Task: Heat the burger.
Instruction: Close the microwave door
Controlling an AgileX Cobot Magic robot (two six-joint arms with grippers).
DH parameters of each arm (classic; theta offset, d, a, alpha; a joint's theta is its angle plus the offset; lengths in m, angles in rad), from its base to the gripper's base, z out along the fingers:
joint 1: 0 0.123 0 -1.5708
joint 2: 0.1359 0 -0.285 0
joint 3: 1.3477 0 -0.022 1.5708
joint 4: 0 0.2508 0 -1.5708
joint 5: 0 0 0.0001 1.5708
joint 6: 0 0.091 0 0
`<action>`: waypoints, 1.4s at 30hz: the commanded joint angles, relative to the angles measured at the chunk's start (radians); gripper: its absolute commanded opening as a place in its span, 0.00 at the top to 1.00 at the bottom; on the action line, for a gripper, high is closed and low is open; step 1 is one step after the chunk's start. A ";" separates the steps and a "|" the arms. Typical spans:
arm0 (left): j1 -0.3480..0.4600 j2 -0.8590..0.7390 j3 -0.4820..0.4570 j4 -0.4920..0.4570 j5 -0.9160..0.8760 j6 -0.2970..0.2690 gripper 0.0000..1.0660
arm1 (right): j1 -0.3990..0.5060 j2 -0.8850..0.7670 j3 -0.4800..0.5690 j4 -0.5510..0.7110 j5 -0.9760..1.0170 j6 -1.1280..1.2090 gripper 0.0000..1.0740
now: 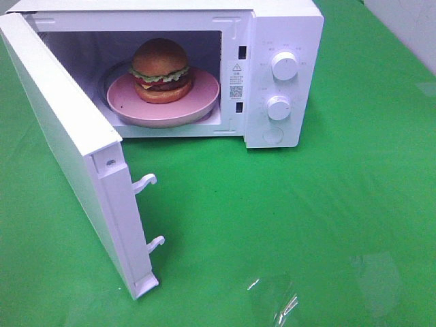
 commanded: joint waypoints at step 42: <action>0.001 1.142 -0.083 -0.577 -0.894 0.562 1.00 | 0.001 -0.027 0.003 0.000 -0.011 -0.003 0.47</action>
